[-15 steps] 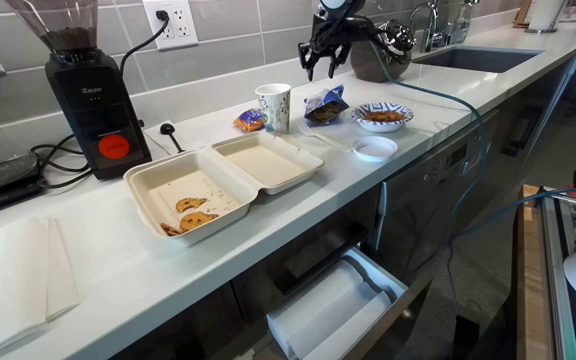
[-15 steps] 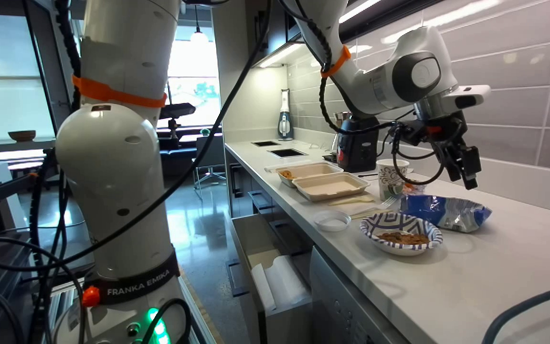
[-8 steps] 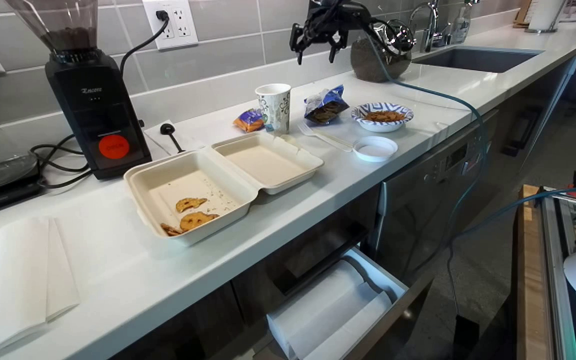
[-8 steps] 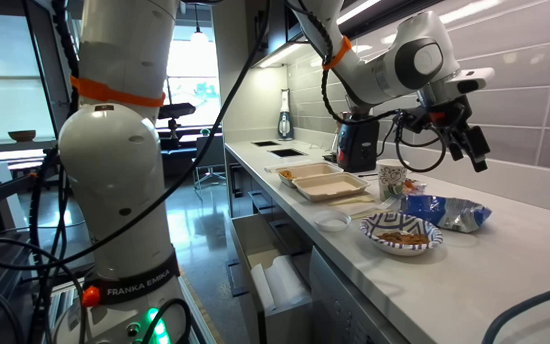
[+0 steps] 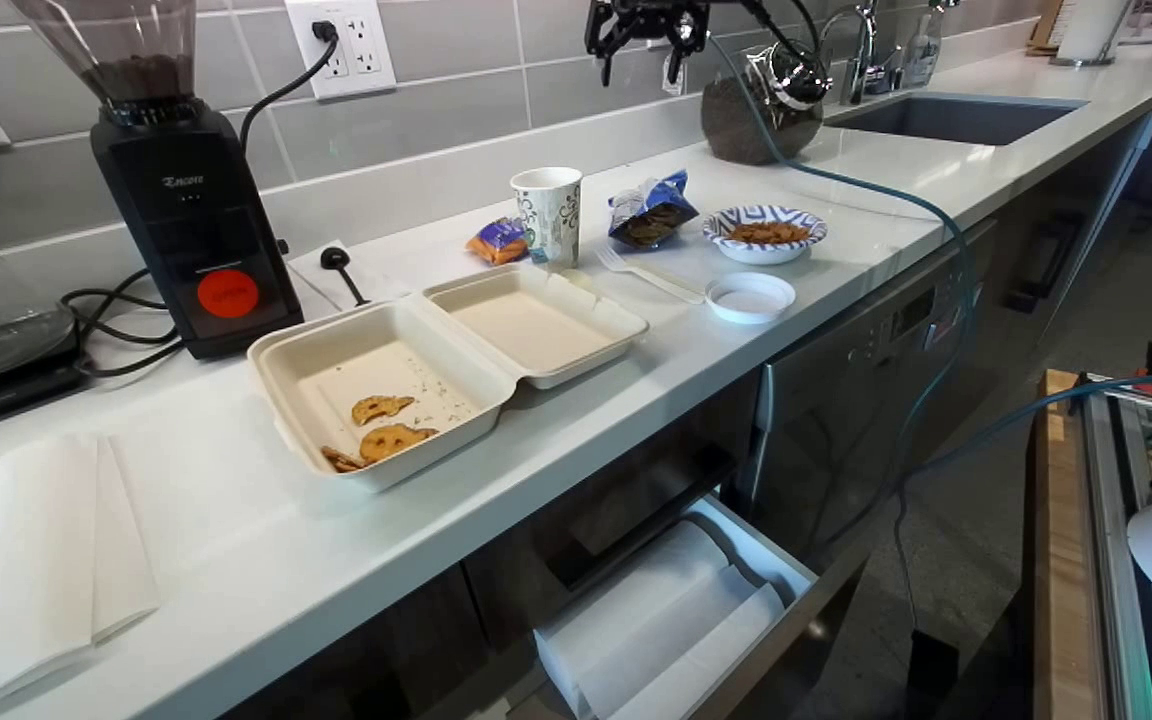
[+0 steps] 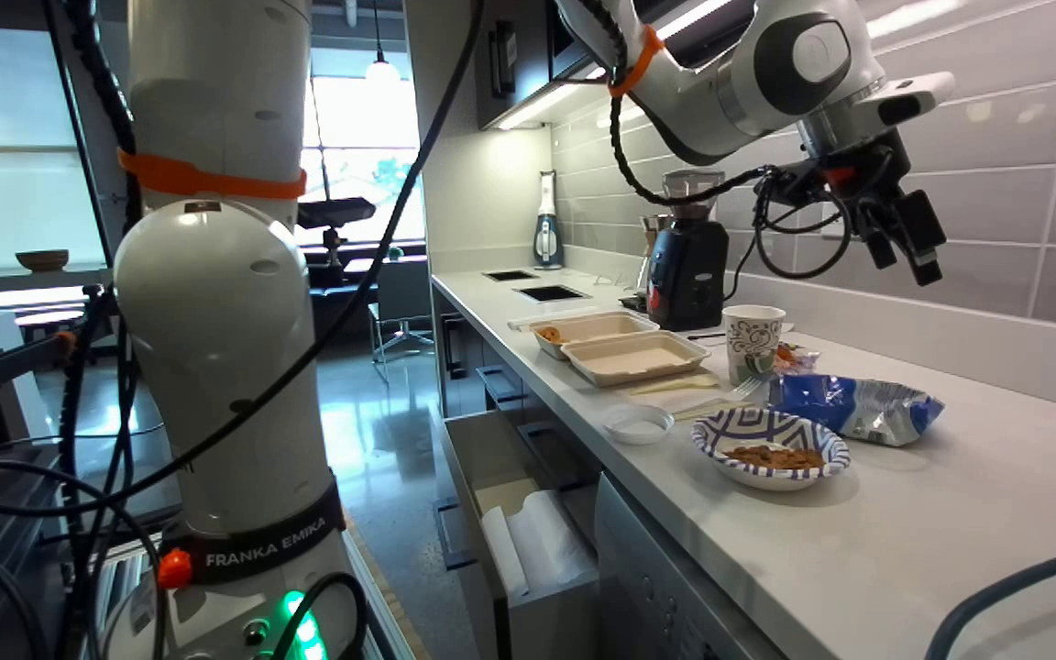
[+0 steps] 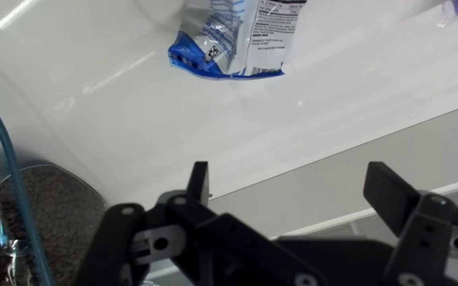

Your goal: Pour the snacks out of the white and blue packet and into the food pack.

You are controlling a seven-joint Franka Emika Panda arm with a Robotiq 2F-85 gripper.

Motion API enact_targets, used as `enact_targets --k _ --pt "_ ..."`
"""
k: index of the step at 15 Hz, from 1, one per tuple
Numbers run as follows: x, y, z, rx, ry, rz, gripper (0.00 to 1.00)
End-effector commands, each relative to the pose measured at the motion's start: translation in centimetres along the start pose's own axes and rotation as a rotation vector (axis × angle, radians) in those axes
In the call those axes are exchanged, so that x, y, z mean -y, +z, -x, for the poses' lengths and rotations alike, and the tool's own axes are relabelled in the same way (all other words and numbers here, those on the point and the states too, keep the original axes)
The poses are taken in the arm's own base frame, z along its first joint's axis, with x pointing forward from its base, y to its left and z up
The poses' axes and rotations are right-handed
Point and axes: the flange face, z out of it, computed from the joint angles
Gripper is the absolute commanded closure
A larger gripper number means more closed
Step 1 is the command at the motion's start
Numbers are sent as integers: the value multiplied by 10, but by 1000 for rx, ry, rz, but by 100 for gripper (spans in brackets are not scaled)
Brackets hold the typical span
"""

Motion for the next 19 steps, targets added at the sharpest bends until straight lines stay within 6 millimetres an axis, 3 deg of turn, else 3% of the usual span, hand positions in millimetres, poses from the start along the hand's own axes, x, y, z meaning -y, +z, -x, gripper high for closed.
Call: enact_targets --k 1,5,10,19 --pt "2 -35 12 68 -60 0 0" --pt "30 -62 35 161 -109 37 0" --pt "48 -76 57 209 -125 106 0" --pt "54 -80 57 210 -115 103 0"
